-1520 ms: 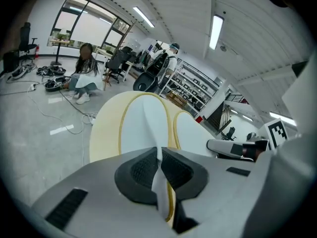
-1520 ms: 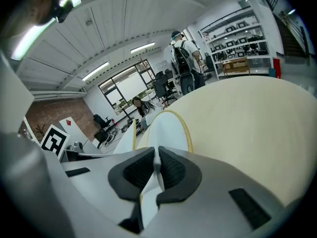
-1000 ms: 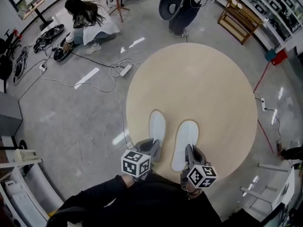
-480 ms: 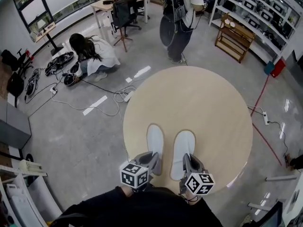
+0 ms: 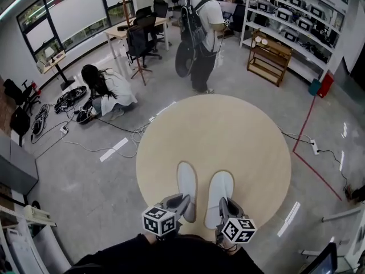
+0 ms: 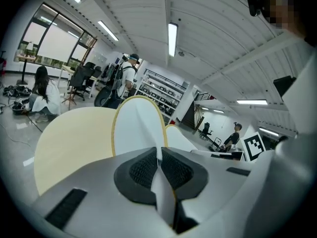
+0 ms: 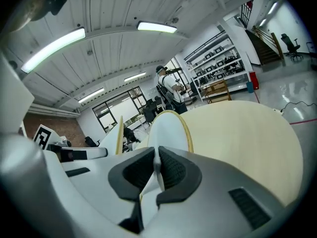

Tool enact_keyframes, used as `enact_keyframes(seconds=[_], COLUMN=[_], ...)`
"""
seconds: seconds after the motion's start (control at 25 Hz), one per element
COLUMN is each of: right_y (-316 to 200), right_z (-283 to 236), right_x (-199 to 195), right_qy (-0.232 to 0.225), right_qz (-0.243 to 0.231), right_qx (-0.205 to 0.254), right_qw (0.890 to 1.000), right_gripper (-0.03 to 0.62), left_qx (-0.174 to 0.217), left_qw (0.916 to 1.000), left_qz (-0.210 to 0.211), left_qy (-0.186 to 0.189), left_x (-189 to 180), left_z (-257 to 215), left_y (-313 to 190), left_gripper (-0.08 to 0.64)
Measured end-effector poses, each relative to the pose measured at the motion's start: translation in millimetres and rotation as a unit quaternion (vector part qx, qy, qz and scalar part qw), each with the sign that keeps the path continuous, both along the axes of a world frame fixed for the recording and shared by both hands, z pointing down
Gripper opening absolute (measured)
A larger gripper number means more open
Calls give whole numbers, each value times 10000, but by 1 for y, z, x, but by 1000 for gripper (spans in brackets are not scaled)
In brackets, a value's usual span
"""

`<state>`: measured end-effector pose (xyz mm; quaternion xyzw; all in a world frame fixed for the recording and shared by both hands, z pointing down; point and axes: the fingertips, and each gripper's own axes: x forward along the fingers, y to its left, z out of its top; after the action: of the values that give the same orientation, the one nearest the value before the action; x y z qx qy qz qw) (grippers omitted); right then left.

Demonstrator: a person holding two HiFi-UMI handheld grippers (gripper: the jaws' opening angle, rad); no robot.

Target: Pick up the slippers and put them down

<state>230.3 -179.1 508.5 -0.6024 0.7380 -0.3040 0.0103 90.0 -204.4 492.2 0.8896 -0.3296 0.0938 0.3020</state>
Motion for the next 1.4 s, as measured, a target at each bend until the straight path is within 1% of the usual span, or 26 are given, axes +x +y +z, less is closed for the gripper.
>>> enact_keyframes(seconds=[0.16,0.32,0.48,0.64,0.8,0.96,1.04,1.2,1.32,1.4], right_y=[22,47,68,80,76,67,65,59,56,53], right_z=[-7,1,13,26,29,26,23,24,26,26], right_x=[32,59,88,109,117,130,141,158,157,153], right_qy=[-11,-65,-151,-298,-337,-203,-112,45,175,265], right_qz=[84,186,366,596,822,1055,1210,1529,1684,1779], right_qx=[146,145,34,-189,-277,-304,-335,-445,-540,-624], right_qw=[9999,9997,9992,9976,9957,9937,9920,9872,9841,9817], right_gripper=[26,26,26,26,26,26,26,26,26,26], left_qx=[78,48,-75,-295,-351,-387,-404,-280,-186,-205], left_qw=[10000,9999,9997,9988,9981,9973,9963,9936,9913,9896], left_qz=[43,55,66,177,338,558,727,1087,1300,1426], left_qy=[-39,-155,-229,-342,-366,-269,-190,-81,-33,22], left_x=[32,56,75,86,91,106,118,137,140,139], left_z=[-3,7,16,26,28,31,31,32,37,39], left_y=[20,42,61,70,61,45,38,22,11,2], left_gripper=[32,32,32,32,32,32,32,32,32,32])
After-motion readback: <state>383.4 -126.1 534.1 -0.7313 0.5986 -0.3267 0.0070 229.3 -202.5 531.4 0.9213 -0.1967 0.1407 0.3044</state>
